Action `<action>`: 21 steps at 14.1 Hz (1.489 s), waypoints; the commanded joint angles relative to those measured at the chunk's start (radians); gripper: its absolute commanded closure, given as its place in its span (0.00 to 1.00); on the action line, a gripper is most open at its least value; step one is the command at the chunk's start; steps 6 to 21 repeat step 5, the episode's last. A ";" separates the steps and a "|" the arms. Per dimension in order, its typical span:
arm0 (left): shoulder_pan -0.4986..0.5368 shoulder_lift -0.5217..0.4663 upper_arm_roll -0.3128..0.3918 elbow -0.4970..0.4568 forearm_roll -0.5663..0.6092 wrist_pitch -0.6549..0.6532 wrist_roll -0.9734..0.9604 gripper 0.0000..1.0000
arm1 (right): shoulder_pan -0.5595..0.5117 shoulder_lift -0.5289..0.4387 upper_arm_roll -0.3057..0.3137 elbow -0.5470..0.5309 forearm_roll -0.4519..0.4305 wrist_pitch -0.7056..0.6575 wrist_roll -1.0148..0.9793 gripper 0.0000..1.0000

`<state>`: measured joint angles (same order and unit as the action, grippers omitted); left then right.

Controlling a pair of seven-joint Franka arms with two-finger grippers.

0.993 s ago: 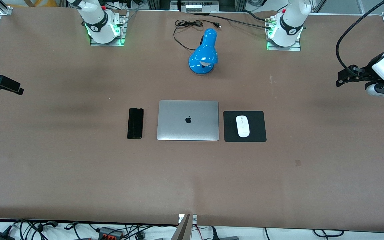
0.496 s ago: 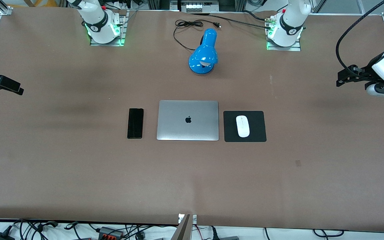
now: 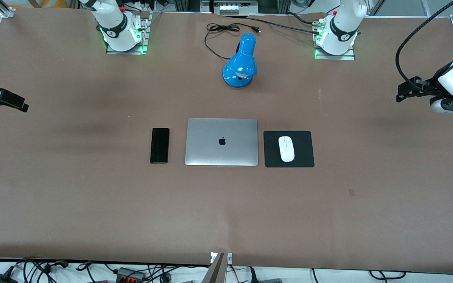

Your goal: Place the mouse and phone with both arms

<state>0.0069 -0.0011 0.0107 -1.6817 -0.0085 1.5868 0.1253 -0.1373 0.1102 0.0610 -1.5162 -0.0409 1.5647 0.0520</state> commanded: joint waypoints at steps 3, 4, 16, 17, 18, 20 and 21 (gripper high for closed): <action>0.002 -0.014 0.003 -0.019 -0.015 0.005 0.017 0.00 | -0.002 -0.003 0.005 0.013 0.003 -0.018 -0.003 0.00; 0.002 -0.014 0.003 -0.019 -0.015 0.007 0.017 0.00 | -0.002 -0.003 0.005 0.013 0.003 -0.018 -0.003 0.00; 0.002 -0.011 0.003 -0.019 -0.015 0.012 0.017 0.00 | -0.002 -0.003 0.006 0.013 0.004 -0.018 -0.003 0.00; 0.002 -0.011 0.003 -0.019 -0.015 0.012 0.017 0.00 | -0.002 -0.003 0.006 0.013 0.004 -0.018 -0.003 0.00; 0.002 -0.011 0.003 -0.019 -0.015 0.012 0.017 0.00 | -0.002 -0.003 0.006 0.013 0.004 -0.018 -0.003 0.00; 0.002 -0.011 0.003 -0.019 -0.015 0.012 0.017 0.00 | -0.002 -0.003 0.006 0.013 0.004 -0.018 -0.003 0.00; 0.002 -0.011 0.003 -0.019 -0.015 0.012 0.017 0.00 | -0.002 -0.003 0.006 0.013 0.004 -0.018 -0.003 0.00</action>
